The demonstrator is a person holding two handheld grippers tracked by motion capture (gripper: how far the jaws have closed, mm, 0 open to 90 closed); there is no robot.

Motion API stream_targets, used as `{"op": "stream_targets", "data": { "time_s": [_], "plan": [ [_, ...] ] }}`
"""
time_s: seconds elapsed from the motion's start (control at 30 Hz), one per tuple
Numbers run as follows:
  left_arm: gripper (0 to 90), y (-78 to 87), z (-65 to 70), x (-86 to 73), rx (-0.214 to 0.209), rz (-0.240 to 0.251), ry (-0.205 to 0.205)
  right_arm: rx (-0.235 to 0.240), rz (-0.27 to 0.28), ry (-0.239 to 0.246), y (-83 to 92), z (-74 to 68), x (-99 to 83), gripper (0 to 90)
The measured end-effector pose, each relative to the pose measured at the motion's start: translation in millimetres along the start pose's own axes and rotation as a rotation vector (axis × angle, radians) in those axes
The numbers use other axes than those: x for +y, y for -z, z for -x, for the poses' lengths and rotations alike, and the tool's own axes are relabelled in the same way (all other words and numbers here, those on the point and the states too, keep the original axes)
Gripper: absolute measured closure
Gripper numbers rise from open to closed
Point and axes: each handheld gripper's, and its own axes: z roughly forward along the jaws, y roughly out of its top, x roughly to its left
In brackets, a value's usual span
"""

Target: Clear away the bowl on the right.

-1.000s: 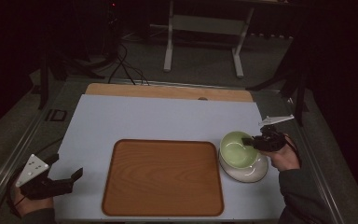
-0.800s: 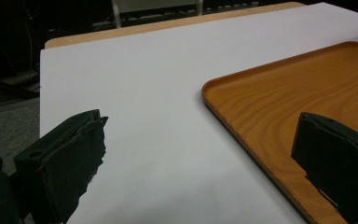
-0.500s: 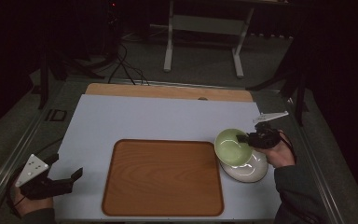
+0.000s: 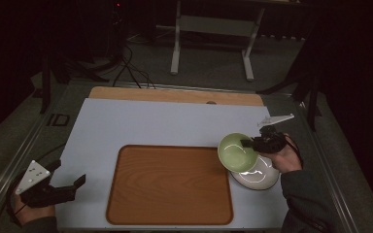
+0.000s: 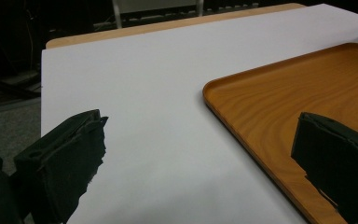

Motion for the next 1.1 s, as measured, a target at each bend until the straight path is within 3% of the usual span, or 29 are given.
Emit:
{"op": "stream_targets", "data": {
  "time_s": [1.1],
  "plan": [
    [2.7,0.5,-0.1,0.0,0.001,0.008,0.003,0.077,0.013,0.051,-26.2,-28.2,24.5,82.6]
  ]
}}
